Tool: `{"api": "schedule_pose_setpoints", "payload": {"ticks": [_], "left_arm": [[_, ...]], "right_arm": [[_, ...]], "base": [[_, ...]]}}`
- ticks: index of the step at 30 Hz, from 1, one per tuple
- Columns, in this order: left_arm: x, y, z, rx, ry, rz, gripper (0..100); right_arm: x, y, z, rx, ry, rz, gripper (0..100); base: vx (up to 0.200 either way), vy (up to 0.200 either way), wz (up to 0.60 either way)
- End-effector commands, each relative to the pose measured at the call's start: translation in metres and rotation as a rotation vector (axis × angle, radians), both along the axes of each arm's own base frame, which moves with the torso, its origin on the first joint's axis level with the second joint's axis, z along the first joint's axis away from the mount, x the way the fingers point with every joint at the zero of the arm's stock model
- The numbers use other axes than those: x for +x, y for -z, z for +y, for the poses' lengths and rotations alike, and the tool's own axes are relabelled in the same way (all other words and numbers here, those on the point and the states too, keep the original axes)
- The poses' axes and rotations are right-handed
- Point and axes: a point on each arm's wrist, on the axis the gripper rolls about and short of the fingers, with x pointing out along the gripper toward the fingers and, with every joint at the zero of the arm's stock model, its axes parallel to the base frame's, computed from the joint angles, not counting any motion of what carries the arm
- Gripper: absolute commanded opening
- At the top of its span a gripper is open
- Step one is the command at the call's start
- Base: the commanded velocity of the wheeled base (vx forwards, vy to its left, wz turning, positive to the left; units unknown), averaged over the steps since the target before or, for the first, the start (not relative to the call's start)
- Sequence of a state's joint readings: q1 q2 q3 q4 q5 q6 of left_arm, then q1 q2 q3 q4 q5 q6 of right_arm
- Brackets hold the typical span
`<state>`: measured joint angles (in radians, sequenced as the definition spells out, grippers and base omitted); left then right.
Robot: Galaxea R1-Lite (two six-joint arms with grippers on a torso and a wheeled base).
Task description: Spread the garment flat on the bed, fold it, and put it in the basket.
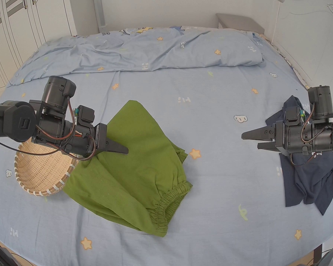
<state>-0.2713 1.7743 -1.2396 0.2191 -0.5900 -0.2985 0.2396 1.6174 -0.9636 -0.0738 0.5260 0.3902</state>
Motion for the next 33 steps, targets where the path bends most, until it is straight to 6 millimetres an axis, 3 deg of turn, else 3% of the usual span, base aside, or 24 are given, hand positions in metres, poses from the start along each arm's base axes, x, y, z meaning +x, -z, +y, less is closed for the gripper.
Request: {"api": "schedule_pose_setpoints", "payload": {"ticks": [1,9,13,22,29,33], "left_arm": [[-0.002,-0.001,0.0,-0.001,0.003,-0.003,0],[-0.002,-0.002,0.0,-0.001,0.004,-0.004,0],[-0.005,0.003,-0.002,0.011,0.017,-0.002,0],[-0.023,0.0,-0.036,0.042,0.172,-0.066,0],[-0.029,-0.03,-0.03,0.03,0.162,-0.191,0],[-0.04,-0.064,-0.016,0.01,0.086,-0.353,0]], "right_arm": [[0.0,-0.001,0.0,0.0,0.0,-0.002,100],[-0.002,-0.003,-0.001,0.003,0.002,-0.008,100],[-0.004,-0.006,-0.001,0.005,0.003,-0.019,100],[-0.01,-0.013,-0.004,0.01,0.005,-0.043,100],[-0.009,-0.011,-0.004,0.008,0.008,-0.039,100],[-0.008,-0.012,-0.005,0.008,0.017,-0.042,100]], "base": [[0.0,0.2,0.0],[0.0,0.2,0.0],[0.0,0.0,0.0],[0.0,0.0,0.0],[0.0,0.0,0.0],[0.0,0.0,0.0]]}}
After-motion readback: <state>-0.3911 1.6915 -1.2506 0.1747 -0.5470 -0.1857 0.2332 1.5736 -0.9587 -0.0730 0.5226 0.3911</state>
